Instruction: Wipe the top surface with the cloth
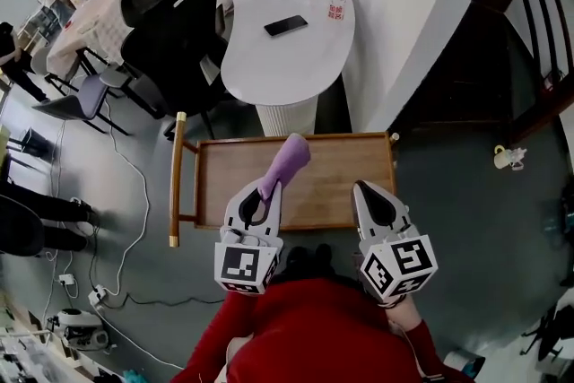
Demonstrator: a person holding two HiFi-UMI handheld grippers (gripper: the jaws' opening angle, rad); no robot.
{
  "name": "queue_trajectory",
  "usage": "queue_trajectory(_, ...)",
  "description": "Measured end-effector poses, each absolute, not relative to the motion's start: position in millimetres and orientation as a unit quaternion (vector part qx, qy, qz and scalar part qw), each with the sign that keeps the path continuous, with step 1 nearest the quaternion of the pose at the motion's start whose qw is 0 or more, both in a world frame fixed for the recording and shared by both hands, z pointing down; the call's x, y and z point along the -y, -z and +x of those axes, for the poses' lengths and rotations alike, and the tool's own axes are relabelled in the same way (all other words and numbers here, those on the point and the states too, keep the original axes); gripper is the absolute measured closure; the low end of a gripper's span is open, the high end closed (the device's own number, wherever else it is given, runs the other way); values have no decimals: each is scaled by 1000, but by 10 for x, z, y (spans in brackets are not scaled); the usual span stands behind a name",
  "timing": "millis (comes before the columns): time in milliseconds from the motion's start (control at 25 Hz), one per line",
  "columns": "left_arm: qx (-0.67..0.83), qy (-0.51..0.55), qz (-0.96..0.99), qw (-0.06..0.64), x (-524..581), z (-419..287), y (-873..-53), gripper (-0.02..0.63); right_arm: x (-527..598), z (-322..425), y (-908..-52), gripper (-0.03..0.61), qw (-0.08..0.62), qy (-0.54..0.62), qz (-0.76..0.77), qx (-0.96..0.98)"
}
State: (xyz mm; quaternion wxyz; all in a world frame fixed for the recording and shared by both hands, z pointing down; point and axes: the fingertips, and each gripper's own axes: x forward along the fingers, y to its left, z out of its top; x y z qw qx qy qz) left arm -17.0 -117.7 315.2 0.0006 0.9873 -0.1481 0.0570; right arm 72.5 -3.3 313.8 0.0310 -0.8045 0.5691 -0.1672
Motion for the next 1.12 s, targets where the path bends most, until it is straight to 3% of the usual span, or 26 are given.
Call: queue_trajectory(1120, 150, -74, 985, 37, 1117, -70, -3246, 566, -79, 812, -3285, 575, -3, 163, -804, -572)
